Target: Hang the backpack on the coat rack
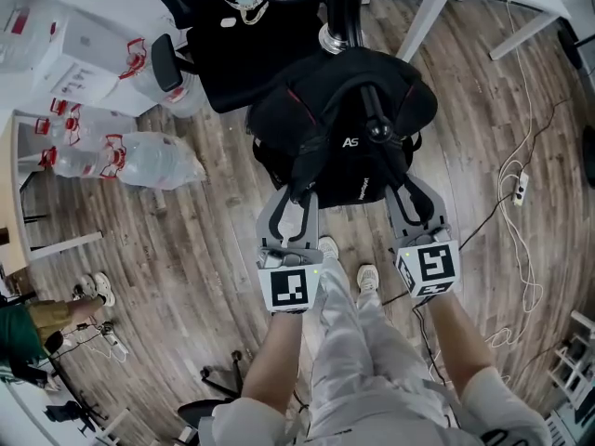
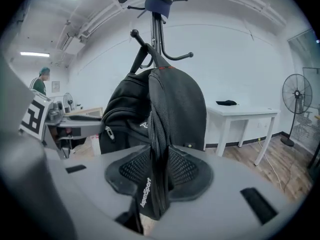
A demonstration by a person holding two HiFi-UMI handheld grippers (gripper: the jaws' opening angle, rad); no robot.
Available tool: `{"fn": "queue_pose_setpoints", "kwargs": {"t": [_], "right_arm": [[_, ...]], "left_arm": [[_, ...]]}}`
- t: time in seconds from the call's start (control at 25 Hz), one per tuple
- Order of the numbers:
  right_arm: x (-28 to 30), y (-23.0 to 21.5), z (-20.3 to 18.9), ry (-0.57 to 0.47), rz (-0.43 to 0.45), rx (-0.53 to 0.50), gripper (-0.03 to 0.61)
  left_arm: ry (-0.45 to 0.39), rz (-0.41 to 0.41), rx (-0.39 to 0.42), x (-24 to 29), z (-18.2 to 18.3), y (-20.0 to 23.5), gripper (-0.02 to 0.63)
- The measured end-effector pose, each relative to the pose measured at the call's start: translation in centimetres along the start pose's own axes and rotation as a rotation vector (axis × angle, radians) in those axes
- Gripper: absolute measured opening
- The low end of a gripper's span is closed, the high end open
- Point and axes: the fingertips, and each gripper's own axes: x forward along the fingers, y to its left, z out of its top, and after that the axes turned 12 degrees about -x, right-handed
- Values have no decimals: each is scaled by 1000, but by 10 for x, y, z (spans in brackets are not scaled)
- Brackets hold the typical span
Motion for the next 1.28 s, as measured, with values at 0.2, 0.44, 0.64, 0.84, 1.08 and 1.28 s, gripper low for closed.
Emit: {"fn": "queue_pose_setpoints", "kwargs": {"t": [0.2, 0.44, 0.64, 0.84, 1.08, 1.28], "right_arm": [[-57, -3, -18, 38, 3, 31, 104], [-157, -8, -3, -34, 8, 82, 71], [-212, 5, 5, -55, 37, 89, 38], [-261, 47, 7, -22, 119, 94, 37], [-305, 105, 2, 12, 191, 91, 37], [-332, 148, 19, -16, 178, 36, 37]], "left_arm": [[-3, 57, -3, -38, 16, -10, 127], [-8, 160, 11, -116, 42, -31, 42], [-25, 156, 36, -170, 67, -70, 15], [-14, 91, -20, -214, 86, -107, 11], [-18, 20, -62, -258, 90, -141, 11], [-9, -69, -89, -306, 82, -158, 11]]}}
